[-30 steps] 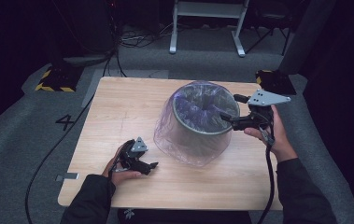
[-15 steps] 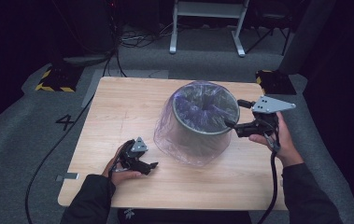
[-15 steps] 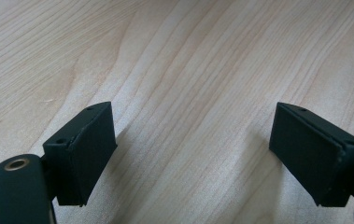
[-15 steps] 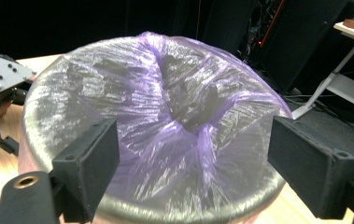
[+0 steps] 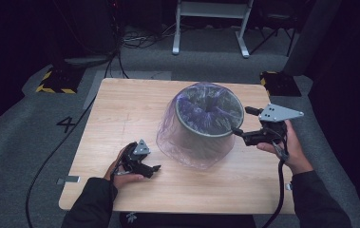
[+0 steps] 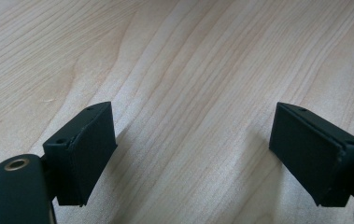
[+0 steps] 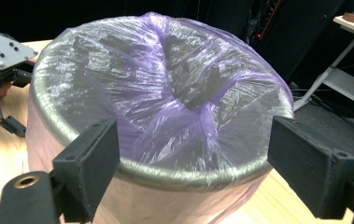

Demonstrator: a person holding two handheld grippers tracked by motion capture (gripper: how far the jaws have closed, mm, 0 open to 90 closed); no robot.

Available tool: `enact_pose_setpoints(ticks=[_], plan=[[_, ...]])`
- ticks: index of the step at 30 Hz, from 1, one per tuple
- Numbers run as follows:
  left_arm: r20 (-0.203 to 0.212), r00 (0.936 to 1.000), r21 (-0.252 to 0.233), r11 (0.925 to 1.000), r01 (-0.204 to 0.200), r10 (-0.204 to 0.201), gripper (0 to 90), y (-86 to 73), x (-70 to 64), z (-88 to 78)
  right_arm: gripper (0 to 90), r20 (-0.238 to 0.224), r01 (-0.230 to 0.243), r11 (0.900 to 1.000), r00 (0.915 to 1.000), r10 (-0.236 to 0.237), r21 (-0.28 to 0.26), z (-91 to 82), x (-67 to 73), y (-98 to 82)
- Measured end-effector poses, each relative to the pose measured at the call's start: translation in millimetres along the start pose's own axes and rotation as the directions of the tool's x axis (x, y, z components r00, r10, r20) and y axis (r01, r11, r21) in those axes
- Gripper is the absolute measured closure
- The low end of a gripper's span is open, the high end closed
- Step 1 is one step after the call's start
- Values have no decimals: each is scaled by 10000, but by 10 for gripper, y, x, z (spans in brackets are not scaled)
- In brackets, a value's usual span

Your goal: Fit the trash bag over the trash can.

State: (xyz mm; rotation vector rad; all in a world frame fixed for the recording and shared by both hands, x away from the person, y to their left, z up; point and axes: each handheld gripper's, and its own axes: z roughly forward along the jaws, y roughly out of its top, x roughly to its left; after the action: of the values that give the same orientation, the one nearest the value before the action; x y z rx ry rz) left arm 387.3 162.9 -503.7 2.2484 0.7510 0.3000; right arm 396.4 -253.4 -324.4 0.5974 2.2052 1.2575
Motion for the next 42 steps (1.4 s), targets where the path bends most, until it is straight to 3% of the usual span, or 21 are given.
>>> enact_pose_setpoints(ticks=[24, 42], plan=[[-1, 10000, 2, 10000, 0, 0, 140, 0, 0, 0, 172, 174, 122, 9981, 9998, -132, 603, -93, 78, -243], [-1, 10000, 1, 10000, -2, 2, 140, 0, 0, 0, 175, 164, 374, 9913, 9991, -398, 1263, -56, 165, -466]])
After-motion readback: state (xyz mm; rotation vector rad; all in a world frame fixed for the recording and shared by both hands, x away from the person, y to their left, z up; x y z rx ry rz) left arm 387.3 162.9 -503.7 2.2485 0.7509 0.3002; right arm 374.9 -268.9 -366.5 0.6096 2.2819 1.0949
